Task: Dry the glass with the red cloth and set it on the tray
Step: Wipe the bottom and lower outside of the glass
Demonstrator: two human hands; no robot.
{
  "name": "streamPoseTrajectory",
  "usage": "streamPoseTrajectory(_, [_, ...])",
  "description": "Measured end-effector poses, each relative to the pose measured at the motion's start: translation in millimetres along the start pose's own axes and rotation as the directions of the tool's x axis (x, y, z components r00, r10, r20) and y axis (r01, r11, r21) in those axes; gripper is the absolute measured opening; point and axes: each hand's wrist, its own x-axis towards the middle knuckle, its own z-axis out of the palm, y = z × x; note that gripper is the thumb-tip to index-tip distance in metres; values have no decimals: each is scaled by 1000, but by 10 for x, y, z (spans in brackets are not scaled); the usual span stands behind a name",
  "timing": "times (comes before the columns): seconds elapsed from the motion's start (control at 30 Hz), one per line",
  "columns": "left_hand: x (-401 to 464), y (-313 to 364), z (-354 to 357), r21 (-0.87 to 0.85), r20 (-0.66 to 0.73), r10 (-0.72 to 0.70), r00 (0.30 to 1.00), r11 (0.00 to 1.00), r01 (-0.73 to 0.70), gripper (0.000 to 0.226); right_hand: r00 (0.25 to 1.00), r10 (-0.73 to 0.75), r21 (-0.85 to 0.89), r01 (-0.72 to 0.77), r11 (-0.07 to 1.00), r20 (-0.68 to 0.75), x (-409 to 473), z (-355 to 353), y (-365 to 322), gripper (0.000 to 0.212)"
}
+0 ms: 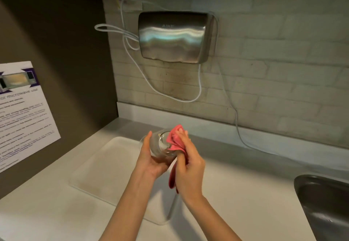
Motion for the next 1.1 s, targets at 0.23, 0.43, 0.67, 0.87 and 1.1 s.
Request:
streamPoseTrajectory(0.23, [1, 14, -139, 236, -134, 216, 967, 955, -181, 66, 785, -386, -278, 556, 783, 484, -122, -89, 184, 56])
streamPoseTrajectory(0.43, [-52, 122, -103, 36, -184, 132, 974, 991, -128, 68, 929, -181, -285, 278, 918, 322, -102, -326, 234, 48])
streamPoseTrajectory(0.67, [8, 32, -149, 211, -115, 184, 976, 965, -157, 65, 792, -350, -298, 538, 789, 501, -52, -104, 134, 62])
streamPoseTrajectory(0.87, [-6, 91, -177, 147, -117, 123, 985, 983, -106, 69, 879, -319, -343, 440, 830, 355, 23, -168, 144, 47])
streamPoseTrajectory(1.1, [-65, 188, -137, 231, -229, 205, 952, 961, -151, 70, 828, -316, -239, 460, 855, 463, -234, -206, 307, 58])
